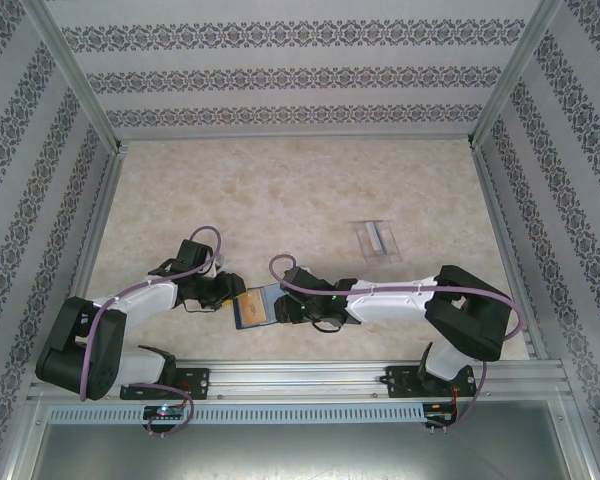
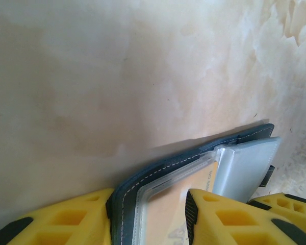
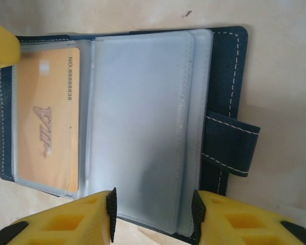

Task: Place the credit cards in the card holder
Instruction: Flip over the card slot in the card holder.

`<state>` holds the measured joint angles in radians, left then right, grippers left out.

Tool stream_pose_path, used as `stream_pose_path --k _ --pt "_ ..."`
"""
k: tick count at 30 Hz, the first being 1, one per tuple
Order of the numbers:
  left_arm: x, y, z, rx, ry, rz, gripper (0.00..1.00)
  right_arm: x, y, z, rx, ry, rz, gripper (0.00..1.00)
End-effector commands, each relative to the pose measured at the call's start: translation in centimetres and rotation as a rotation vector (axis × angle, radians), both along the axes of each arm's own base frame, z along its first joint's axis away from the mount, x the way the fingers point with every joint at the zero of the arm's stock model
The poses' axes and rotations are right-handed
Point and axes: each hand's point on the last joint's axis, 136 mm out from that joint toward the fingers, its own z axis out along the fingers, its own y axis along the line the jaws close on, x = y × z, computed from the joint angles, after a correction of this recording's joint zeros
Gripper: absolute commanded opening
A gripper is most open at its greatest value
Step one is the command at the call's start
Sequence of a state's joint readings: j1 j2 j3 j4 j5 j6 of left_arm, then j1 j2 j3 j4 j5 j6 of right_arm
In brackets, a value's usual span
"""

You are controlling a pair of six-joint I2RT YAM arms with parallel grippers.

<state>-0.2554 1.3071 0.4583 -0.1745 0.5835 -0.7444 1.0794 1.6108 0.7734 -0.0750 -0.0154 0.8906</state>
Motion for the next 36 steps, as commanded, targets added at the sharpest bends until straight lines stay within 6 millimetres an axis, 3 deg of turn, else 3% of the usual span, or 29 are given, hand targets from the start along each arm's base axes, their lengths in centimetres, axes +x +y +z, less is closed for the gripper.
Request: stream_pose_path --k 1,5,20,27,32,36 --pt "-0.7 0.0 -0.6 0.017 0.008 -0.023 0.43 0.5 0.8 0.4 0.015 -0.005 0.000 0.42" --pt "-0.7 -0.2 -0.7 0.011 0.017 -0.029 0.43 0.5 0.9 -0.1 0.002 0.007 0.006 0.40" --pt "-0.5 -0.3 -1.0 0.005 0.021 -0.023 0.43 0.8 1.3 1.3 0.024 -0.026 0.015 0.27" --pt "-0.5 -0.5 -1.3 -0.006 0.028 -0.025 0.43 0.7 1.6 1.0 0.025 -0.018 0.018 0.25" --pt "-0.5 -0.6 -1.4 -0.005 0.037 -0.026 0.43 0.7 1.8 1.2 0.026 -0.034 0.041 0.14" --pt "-0.4 -0.5 -1.7 -0.004 0.036 -0.019 0.43 0.6 2.5 1.3 0.044 -0.033 0.067 0.13"
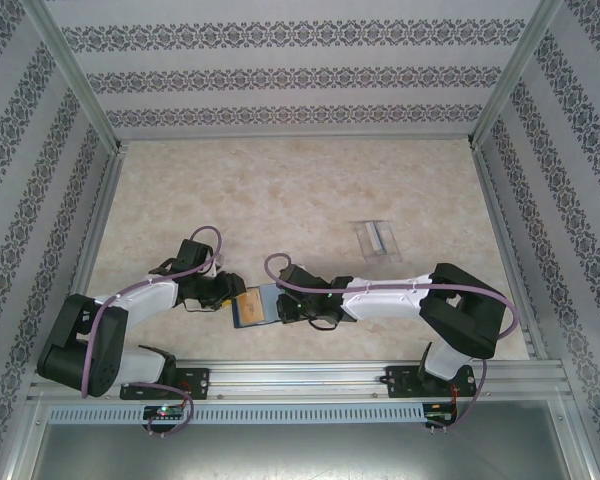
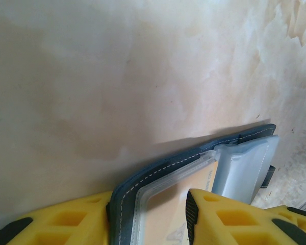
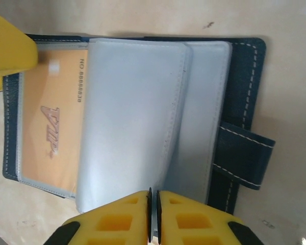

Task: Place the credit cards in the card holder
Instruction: Flip over the card slot in the card holder.

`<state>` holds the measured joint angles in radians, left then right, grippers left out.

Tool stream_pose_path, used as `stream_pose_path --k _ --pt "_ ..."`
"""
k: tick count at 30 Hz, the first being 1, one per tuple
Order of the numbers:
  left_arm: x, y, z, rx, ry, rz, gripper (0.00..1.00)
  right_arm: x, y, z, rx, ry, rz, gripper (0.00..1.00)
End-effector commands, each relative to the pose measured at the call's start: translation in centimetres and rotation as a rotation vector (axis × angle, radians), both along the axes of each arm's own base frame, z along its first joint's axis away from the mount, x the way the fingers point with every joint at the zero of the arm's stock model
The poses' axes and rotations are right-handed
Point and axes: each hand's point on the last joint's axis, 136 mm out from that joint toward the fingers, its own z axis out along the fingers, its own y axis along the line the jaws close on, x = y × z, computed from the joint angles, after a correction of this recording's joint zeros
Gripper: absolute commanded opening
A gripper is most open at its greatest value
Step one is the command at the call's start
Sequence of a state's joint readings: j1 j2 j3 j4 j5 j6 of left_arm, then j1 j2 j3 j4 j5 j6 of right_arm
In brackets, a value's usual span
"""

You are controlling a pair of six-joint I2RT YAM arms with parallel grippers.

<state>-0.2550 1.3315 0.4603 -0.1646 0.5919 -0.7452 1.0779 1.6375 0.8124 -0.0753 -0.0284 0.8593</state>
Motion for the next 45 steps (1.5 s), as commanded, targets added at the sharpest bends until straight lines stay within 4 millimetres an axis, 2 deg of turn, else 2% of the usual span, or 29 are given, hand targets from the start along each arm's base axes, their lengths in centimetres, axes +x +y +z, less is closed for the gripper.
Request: stream_pose_path --k 1,5,11,21,39,45 --pt "-0.3 -0.5 -1.4 -0.003 0.026 -0.023 0.43 0.2 1.5 1.0 0.039 -0.025 0.037 0.14" --pt "-0.1 -0.6 -1.5 -0.006 0.030 -0.019 0.43 0.2 2.5 1.5 0.052 -0.031 0.076 0.17" --pt "-0.1 -0.7 -1.6 -0.010 0.037 -0.024 0.43 0.1 3.1 1.2 0.057 -0.020 0.087 0.24" --pt "0.0 -0.9 -1.9 -0.020 0.043 -0.027 0.43 0.0 3.1 1.1 0.054 -0.021 0.098 0.34" --pt "0.1 -1.2 -2.4 -0.027 0.056 -0.029 0.43 -0.5 4.1 0.8 0.084 0.010 0.146 0.45" --pt "0.3 -1.3 -2.2 -0.025 0.052 -0.033 0.43 -0.4 4.7 1.4 0.104 0.002 0.163 0.47"
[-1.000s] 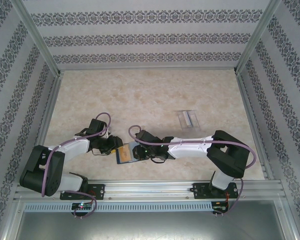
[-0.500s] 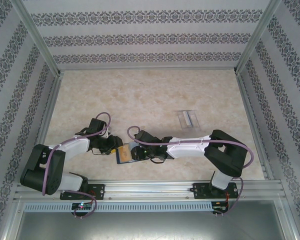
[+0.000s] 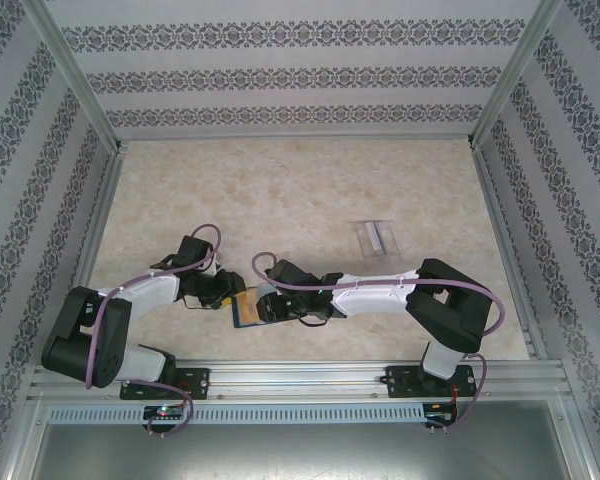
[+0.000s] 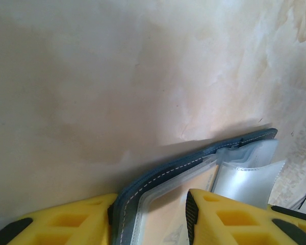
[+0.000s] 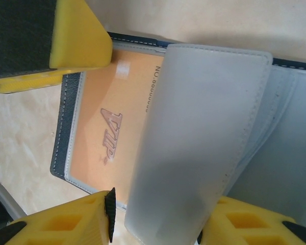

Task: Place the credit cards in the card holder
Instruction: Flip over the card slot in the card holder.

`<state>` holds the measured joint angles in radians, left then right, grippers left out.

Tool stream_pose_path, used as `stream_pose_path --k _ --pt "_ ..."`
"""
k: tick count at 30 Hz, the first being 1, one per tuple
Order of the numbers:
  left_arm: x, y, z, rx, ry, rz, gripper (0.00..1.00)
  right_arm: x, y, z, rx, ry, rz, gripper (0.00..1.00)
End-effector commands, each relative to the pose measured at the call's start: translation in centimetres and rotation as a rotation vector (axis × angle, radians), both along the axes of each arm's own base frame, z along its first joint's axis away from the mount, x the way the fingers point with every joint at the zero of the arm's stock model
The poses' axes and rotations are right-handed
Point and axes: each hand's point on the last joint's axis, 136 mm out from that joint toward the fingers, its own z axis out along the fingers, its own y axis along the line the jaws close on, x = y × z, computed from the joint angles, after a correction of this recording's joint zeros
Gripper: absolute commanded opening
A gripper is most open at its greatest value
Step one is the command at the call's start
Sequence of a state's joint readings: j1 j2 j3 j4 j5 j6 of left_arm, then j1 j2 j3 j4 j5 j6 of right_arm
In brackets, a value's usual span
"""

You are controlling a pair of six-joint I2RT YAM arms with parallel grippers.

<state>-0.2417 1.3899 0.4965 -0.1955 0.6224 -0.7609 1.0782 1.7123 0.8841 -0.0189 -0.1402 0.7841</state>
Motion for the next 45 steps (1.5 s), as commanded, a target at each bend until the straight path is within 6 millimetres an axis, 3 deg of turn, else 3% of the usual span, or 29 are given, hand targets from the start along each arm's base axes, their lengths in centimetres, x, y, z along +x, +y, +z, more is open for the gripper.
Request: stream_pose_path --k 1,14,21,33,35,39,42,45 --pt "0.2 -1.2 -1.8 -0.012 -0.014 -0.048 0.43 -0.1 1.3 0.9 0.031 -0.016 0.036 0.46" --pt "1.1 -0.2 -0.1 0.048 -0.073 -0.016 0.46 0.1 2.2 3.3 0.066 -0.074 0.094 0.49" --pt "1.4 0.2 0.2 0.047 -0.079 0.009 0.50 -0.2 3.2 3.5 0.084 -0.067 0.131 0.50" --pt "2.3 2.6 1.6 0.025 -0.093 0.132 0.65 -2.3 7.0 2.7 0.153 -0.006 0.233 0.50" --pt "2.4 2.7 1.7 0.021 -0.096 0.137 0.66 -2.1 6.7 2.6 0.146 -0.025 0.217 0.50" --pt "2.1 2.9 1.6 0.024 -0.101 0.141 0.68 -1.3 5.5 4.2 0.151 -0.112 0.191 0.51" --pt "2.0 2.6 1.3 0.006 -0.094 0.127 0.68 0.5 3.1 5.9 0.106 -0.243 0.128 0.51" --pt "1.7 2.3 1.0 -0.007 -0.084 0.111 0.68 3.2 -0.5 7.6 0.059 -0.345 0.014 0.52"
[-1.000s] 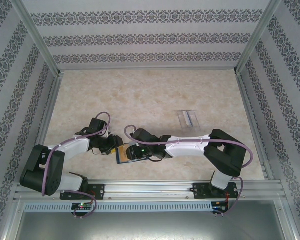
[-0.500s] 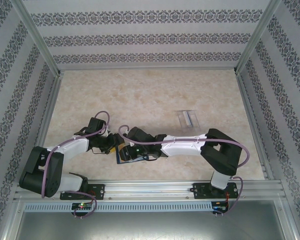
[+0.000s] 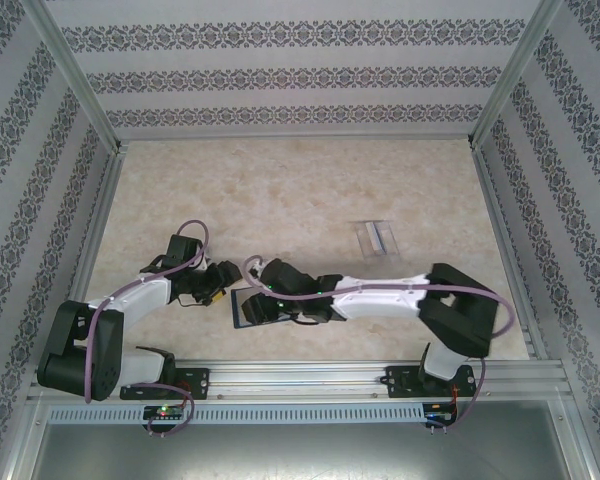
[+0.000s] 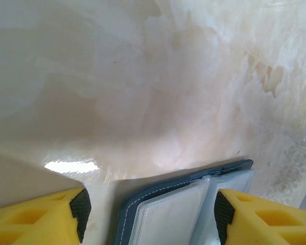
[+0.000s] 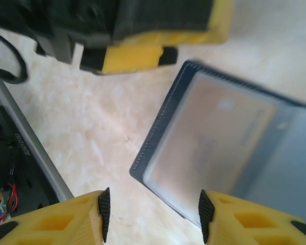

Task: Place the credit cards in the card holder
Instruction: Flip over the card slot in the card holder, then pick up the credit card from the storage box.

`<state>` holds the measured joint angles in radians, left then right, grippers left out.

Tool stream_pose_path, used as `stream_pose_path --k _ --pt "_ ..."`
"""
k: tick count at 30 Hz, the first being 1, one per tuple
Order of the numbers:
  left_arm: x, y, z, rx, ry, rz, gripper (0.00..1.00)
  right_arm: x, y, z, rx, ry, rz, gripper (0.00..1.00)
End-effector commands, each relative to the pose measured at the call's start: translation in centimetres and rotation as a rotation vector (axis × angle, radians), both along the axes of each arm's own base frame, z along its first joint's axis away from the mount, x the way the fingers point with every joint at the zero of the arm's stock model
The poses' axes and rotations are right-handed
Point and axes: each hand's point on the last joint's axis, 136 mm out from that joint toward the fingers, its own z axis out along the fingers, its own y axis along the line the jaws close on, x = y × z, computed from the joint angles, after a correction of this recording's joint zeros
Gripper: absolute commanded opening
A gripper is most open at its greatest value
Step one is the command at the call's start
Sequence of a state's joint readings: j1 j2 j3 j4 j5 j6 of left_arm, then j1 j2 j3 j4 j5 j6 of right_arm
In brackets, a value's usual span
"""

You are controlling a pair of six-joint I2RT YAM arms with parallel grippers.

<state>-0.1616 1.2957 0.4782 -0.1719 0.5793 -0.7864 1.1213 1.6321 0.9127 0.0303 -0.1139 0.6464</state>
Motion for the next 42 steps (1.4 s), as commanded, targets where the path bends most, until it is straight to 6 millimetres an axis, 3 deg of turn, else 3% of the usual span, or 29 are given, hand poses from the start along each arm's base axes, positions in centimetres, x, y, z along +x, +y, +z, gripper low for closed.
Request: stream_pose_path --k 1,3,5,10,13,17,22,25,42 --pt "-0.4 0.0 -0.7 -0.015 0.004 -0.011 0.68 4.6 -4.4 3.0 -0.044 -0.196 -0.162 0.52" --pt "-0.4 -0.1 -0.6 -0.009 0.003 -0.030 0.69 7.1 -8.0 4.3 -0.141 -0.301 -0.234 0.58" --pt "-0.6 0.0 -0.6 0.011 0.012 -0.048 0.69 10.0 -12.9 6.2 -0.318 -0.465 -0.357 0.63" --pt "-0.4 0.1 -0.1 0.033 -0.004 -0.048 0.70 13.7 -20.8 10.0 -0.480 -0.605 -0.505 0.72" --pt "-0.3 0.2 0.2 0.054 -0.014 -0.050 0.70 15.1 -25.0 10.1 -0.466 -0.528 -0.595 0.73" --pt "-0.2 0.3 0.1 0.073 -0.013 -0.044 0.70 16.5 -29.1 8.1 -0.390 -0.360 -0.682 0.74" --pt "-0.8 0.7 0.0 0.097 -0.006 -0.049 0.71 16.7 -31.6 4.9 -0.426 -0.161 -0.648 0.88" --pt "-0.9 0.7 0.3 0.099 -0.004 -0.063 0.72 16.8 -31.7 3.4 -0.468 -0.097 -0.591 0.97" --pt "-1.2 1.4 0.5 0.137 -0.024 -0.052 0.73 18.1 -33.0 -2.8 -0.682 0.042 -0.514 0.97"
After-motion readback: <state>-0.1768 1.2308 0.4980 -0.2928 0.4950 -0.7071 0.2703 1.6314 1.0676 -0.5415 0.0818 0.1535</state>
